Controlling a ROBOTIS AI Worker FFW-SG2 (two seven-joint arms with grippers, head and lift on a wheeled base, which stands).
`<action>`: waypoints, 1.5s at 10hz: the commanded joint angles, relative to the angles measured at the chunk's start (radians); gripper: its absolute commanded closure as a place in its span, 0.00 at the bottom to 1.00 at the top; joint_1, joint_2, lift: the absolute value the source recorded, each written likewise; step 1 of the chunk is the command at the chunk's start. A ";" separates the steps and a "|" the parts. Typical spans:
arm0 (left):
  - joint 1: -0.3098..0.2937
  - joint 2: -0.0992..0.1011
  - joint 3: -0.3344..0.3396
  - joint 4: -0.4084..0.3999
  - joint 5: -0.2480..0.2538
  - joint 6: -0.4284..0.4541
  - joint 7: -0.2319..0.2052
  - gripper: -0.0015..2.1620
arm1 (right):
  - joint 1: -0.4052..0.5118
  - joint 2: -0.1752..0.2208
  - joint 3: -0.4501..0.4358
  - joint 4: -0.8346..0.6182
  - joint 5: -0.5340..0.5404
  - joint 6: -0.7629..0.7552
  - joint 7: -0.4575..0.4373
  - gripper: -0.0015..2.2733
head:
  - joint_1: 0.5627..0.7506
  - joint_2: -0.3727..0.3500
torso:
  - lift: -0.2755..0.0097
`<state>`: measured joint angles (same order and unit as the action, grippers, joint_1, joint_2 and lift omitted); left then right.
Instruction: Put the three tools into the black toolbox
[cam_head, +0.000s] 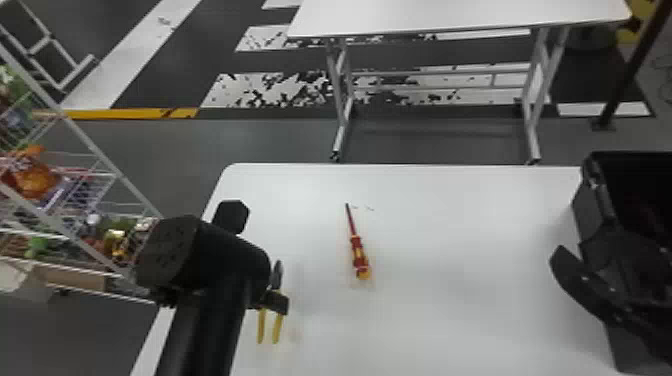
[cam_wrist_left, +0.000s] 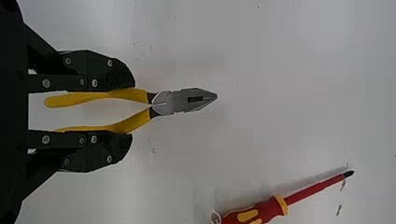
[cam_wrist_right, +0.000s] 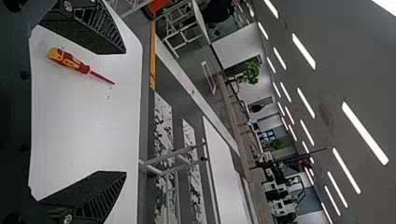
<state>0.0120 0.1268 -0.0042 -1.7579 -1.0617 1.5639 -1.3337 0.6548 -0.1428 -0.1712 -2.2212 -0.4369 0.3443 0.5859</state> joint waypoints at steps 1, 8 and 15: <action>0.006 -0.009 0.016 -0.012 -0.001 0.007 0.001 0.85 | -0.003 0.000 0.001 0.003 0.003 -0.001 0.000 0.03 | 0.70 0.83 | 0.79; 0.046 -0.023 0.084 -0.282 0.353 0.007 0.309 0.86 | -0.050 0.000 0.114 0.023 0.106 0.051 -0.035 0.03 | 0.70 0.86 | 0.79; -0.015 -0.067 0.181 -0.196 0.885 0.007 0.568 0.86 | -0.112 0.025 0.164 0.046 0.153 0.170 -0.069 0.03 | 0.70 0.82 | 0.79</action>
<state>0.0032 0.0636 0.1761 -1.9800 -0.2024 1.5640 -0.7641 0.5446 -0.1210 -0.0046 -2.1772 -0.2831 0.5049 0.5176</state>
